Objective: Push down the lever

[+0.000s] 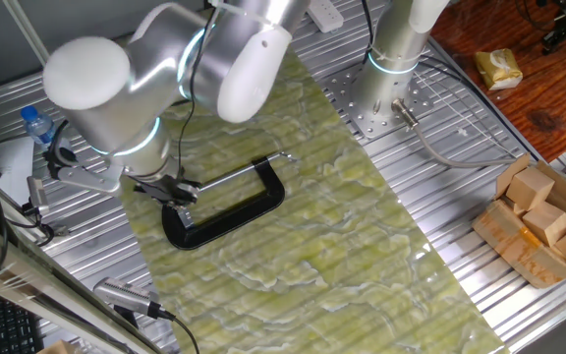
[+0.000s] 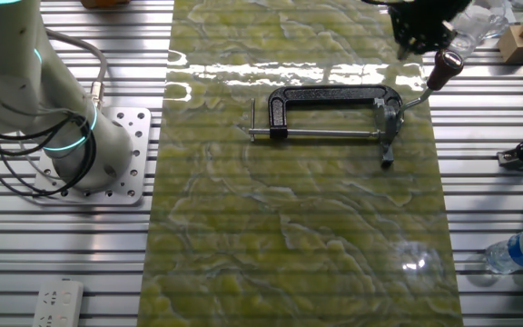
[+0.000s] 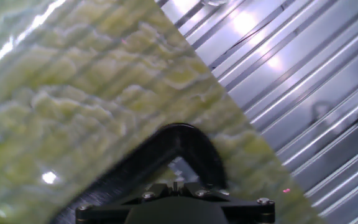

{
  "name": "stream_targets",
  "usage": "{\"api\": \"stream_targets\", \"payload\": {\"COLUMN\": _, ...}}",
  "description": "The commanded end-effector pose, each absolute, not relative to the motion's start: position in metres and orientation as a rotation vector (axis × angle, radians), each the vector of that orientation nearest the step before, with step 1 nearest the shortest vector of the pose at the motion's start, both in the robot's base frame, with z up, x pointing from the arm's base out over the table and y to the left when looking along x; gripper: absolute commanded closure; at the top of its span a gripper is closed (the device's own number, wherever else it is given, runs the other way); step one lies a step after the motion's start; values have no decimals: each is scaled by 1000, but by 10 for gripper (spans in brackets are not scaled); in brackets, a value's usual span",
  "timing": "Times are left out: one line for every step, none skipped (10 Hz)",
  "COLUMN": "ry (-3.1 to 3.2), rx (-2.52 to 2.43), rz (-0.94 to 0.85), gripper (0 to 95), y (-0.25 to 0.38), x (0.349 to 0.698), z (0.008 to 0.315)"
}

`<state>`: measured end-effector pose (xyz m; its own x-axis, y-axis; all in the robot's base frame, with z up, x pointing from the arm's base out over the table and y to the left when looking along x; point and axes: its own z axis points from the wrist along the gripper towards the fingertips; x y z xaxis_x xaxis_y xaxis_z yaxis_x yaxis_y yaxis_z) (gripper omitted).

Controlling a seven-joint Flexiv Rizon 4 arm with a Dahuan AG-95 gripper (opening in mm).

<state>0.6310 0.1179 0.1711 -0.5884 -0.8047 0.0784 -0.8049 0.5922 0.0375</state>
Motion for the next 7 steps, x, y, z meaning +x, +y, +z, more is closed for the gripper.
{"api": "stream_targets", "payload": {"ry": -2690, "rx": 1436, "rz": 17, "gripper": 950, "y": 94, "x": 644, "z": 171}}
{"api": "stream_targets", "payload": {"ry": -2698, "rx": 1399, "rz": 29, "gripper": 950, "y": 91, "x": 646, "z": 170}}
{"api": "stream_targets", "payload": {"ry": -2683, "rx": 1404, "rz": 34, "gripper": 950, "y": 86, "x": 648, "z": 170}}
{"api": "stream_targets", "payload": {"ry": -2670, "rx": 1419, "rz": 29, "gripper": 950, "y": 81, "x": 649, "z": 170}}
{"api": "stream_targets", "payload": {"ry": -2664, "rx": 1420, "rz": 30, "gripper": 950, "y": 78, "x": 649, "z": 171}}
{"api": "stream_targets", "payload": {"ry": -2660, "rx": 1418, "rz": 43, "gripper": 950, "y": 74, "x": 648, "z": 170}}
{"api": "stream_targets", "payload": {"ry": -2664, "rx": 1399, "rz": 57, "gripper": 950, "y": 71, "x": 648, "z": 170}}
